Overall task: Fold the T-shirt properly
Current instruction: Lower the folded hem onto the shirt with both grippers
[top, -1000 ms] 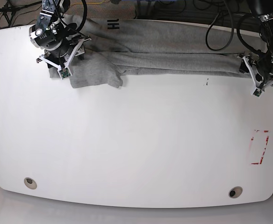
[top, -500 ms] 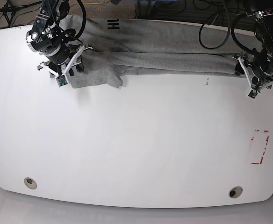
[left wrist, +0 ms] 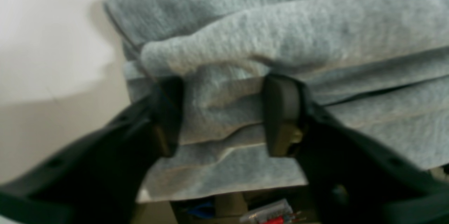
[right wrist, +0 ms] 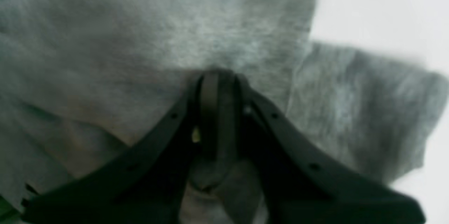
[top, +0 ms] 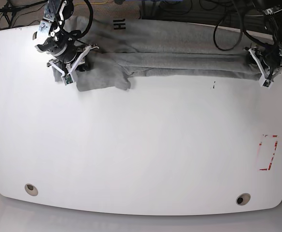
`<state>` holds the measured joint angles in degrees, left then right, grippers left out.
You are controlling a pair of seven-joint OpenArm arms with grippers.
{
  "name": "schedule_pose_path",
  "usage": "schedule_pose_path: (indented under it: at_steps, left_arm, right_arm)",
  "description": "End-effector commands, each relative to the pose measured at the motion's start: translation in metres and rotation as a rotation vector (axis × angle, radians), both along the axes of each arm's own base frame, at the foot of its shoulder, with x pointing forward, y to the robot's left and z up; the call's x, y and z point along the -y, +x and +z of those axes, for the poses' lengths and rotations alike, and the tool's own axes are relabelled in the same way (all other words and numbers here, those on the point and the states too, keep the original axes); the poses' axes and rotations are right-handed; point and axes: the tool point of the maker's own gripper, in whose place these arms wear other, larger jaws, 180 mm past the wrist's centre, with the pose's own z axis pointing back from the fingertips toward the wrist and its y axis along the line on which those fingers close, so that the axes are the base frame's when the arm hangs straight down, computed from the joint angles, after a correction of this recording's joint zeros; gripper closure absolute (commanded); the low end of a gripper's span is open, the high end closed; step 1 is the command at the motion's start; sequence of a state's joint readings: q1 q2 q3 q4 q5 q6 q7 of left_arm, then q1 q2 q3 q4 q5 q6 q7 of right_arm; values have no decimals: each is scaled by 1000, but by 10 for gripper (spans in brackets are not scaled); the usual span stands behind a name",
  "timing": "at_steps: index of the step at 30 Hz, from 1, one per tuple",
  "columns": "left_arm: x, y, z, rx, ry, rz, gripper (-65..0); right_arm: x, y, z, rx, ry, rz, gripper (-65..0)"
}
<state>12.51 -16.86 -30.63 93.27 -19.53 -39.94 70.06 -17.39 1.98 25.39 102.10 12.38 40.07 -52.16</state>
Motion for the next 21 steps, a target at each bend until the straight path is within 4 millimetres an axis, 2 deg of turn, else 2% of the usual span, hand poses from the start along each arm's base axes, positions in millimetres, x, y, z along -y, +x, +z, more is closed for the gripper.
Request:
schedule_pose_path:
  at_steps: [1,4,8,14,21]
  left_arm:
    - [-3,7,5,17,12,-9,-274]
    - [3,23,11,49,9,-27,-275]
    - [13,37,9,60,-20,-39,-275]
    - [18,59,5,75,-69,-16,-275]
    - [17,72,3,75,-98,4,-275]
  right_arm:
    - [13,2,-6,-1,-9,-9,-73]
    - [14,12,-11,17,17,-24,-73]
    - [30,19,-21,8,-7,-29,-73]
    - [47,48,-25,24,-49,-36,-73]
    - [56,77,-3,90,-95,-30,-79]
